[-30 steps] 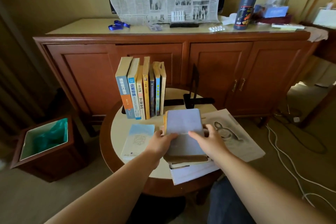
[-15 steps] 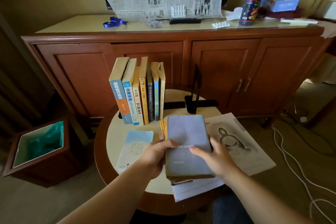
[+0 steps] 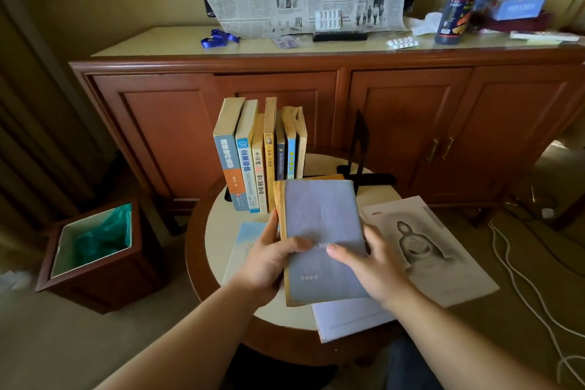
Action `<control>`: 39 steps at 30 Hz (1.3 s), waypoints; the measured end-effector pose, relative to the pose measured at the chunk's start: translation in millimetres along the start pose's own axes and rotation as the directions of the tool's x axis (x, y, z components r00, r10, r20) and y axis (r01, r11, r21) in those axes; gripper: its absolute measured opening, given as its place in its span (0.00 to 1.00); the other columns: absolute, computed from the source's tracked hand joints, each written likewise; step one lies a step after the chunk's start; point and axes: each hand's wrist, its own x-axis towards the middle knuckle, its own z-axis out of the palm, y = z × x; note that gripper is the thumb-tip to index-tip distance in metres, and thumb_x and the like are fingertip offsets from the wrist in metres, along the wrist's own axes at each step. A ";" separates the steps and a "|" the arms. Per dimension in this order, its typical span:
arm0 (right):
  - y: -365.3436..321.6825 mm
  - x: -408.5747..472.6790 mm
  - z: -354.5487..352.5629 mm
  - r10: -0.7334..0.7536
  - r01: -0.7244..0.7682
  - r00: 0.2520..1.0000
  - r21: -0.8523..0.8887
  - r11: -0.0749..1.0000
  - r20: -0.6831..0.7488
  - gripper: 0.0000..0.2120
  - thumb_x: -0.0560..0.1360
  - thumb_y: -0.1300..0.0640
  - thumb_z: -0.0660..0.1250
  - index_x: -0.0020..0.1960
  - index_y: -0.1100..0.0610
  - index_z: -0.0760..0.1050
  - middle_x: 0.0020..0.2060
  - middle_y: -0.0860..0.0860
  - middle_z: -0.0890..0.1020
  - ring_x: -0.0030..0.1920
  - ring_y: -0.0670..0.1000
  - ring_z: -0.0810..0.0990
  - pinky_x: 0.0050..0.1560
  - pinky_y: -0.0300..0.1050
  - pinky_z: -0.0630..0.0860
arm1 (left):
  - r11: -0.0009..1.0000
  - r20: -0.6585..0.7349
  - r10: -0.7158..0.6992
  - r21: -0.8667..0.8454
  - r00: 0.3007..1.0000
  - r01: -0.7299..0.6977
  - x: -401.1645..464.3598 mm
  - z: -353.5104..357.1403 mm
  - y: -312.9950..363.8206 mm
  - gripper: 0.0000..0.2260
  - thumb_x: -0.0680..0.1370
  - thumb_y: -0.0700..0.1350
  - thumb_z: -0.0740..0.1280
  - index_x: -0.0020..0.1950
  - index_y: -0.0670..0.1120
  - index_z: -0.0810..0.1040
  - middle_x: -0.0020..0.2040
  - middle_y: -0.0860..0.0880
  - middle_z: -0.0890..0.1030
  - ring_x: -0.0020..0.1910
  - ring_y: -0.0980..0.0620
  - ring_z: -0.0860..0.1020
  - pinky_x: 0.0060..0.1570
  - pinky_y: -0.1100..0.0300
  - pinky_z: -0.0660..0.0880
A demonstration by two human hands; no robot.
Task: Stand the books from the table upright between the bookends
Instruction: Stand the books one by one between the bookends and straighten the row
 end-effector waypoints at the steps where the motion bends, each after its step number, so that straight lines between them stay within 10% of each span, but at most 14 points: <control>1: -2.5 1.5 8.4 -0.002 0.002 1.000 0.017 1.000 0.006 0.29 0.62 0.41 0.80 0.59 0.49 0.80 0.56 0.54 0.83 0.52 0.51 0.86 0.48 0.52 0.85 | 1.000 -0.011 0.018 0.016 1.000 -0.018 -3.3 -5.4 5.9 0.34 0.71 0.40 0.76 0.74 0.58 0.70 0.65 0.42 0.81 0.61 0.40 0.83 0.56 0.44 0.82; 30: -5.1 49.2 129.9 0.214 -0.155 0.965 -0.332 0.931 0.150 0.37 0.57 0.29 0.77 0.61 0.43 0.73 0.54 0.44 0.83 0.52 0.47 0.83 0.53 0.53 0.84 | 0.939 -0.390 -0.018 0.310 0.921 0.150 -33.1 -106.0 38.8 0.29 0.70 0.47 0.82 0.68 0.45 0.77 0.60 0.45 0.86 0.54 0.45 0.87 0.59 0.44 0.83; 33: -14.2 44.6 124.0 0.219 -0.148 0.959 -0.337 0.930 0.182 0.35 0.65 0.31 0.77 0.65 0.45 0.73 0.56 0.46 0.82 0.54 0.48 0.81 0.55 0.50 0.82 | 0.849 -0.460 0.055 0.489 0.886 0.201 -35.1 -91.0 54.2 0.42 0.72 0.48 0.81 0.80 0.47 0.64 0.73 0.48 0.76 0.65 0.47 0.80 0.60 0.48 0.81; 36: -19.8 33.5 110.7 0.197 -0.112 0.955 -0.345 0.932 0.223 0.37 0.71 0.33 0.73 0.74 0.45 0.66 0.64 0.44 0.77 0.60 0.48 0.78 0.57 0.44 0.79 | 0.603 -0.408 0.296 0.781 0.864 0.162 -44.7 -66.2 65.7 0.41 0.75 0.48 0.78 0.82 0.49 0.60 0.65 0.54 0.74 0.62 0.52 0.75 0.51 0.60 0.77; 39: -15.2 21.8 85.1 0.114 -0.048 0.984 -0.405 0.913 0.139 0.40 0.75 0.33 0.69 0.81 0.45 0.60 0.75 0.47 0.70 0.73 0.52 0.70 0.64 0.43 0.73 | 0.314 -0.242 0.412 0.943 0.878 0.113 -43.8 -52.0 57.0 0.38 0.76 0.50 0.76 0.83 0.52 0.61 0.80 0.51 0.65 0.79 0.46 0.64 0.73 0.49 0.68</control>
